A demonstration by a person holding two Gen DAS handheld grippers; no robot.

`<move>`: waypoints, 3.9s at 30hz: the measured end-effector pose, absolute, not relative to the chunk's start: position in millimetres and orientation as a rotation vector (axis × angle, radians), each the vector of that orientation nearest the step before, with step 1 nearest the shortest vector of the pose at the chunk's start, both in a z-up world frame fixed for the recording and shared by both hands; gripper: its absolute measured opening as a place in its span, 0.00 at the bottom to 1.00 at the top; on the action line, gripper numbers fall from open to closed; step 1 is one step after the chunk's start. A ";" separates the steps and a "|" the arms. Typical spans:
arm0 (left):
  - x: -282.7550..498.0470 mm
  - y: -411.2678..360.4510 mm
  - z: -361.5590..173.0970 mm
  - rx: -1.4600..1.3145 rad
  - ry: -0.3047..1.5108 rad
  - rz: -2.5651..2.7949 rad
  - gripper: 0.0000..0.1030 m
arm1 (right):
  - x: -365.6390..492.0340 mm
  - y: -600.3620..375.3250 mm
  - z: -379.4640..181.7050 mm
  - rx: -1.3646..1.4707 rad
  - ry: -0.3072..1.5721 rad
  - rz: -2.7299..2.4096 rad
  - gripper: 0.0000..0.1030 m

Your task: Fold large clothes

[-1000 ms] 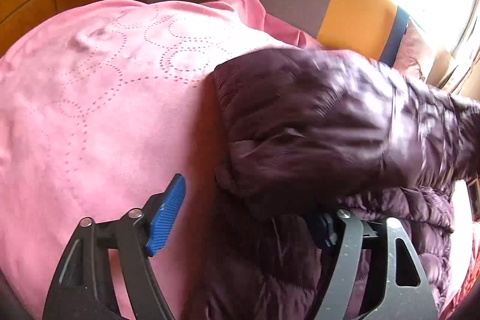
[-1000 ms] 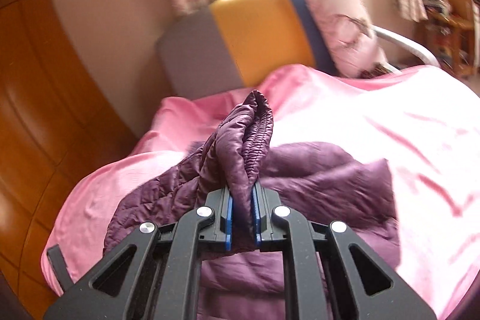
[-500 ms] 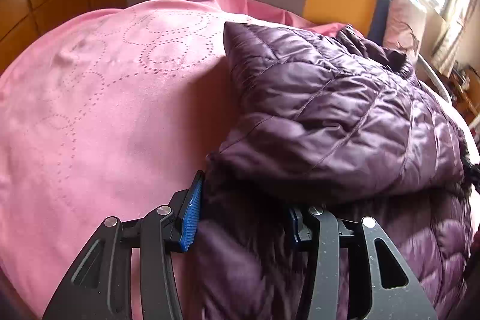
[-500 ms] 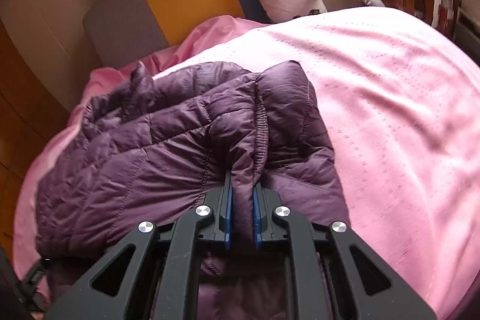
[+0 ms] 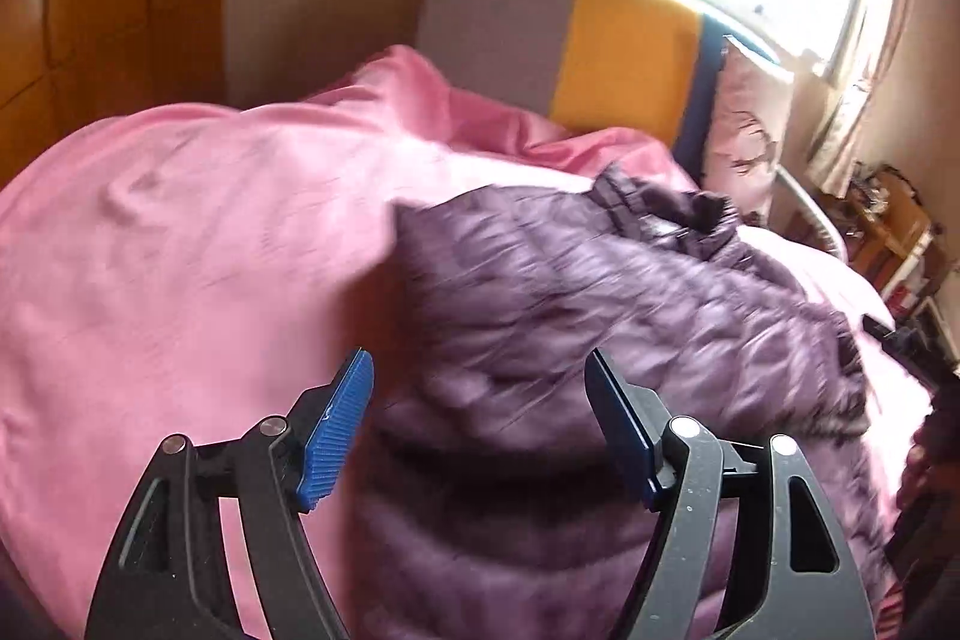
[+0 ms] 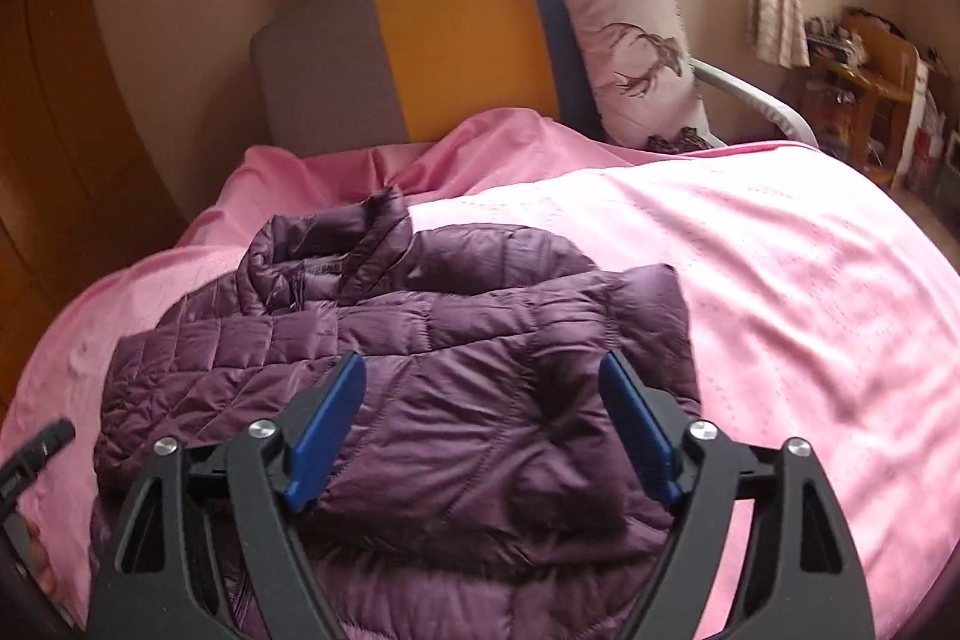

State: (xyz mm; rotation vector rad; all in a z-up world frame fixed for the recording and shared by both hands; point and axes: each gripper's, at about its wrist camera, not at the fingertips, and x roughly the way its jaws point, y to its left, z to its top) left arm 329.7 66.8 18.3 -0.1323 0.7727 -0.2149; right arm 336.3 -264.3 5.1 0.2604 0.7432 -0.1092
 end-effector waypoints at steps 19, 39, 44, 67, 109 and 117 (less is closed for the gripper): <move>361.7 44.3 -46.8 -0.144 0.940 -0.242 0.72 | 368.2 -268.4 -68.3 0.291 0.858 -0.069 0.93; 411.1 47.9 -18.6 -0.124 0.861 -0.202 0.72 | 347.1 -282.9 -14.7 0.252 0.746 0.010 0.93; 418.6 45.1 -29.1 -0.102 0.862 -0.201 0.72 | 366.8 -275.5 -19.6 0.211 0.756 0.044 0.93; 421.8 61.3 -61.5 -0.224 0.882 -0.246 0.74 | 392.6 -282.3 -83.7 0.247 0.869 0.043 0.96; 152.9 117.8 -36.0 -0.065 0.918 -0.130 0.81 | 146.5 -250.6 -62.1 0.284 1.001 -0.088 0.98; 136.7 113.5 -40.2 -0.055 0.939 -0.157 0.81 | 114.5 -264.6 -68.1 0.333 1.028 -0.077 0.98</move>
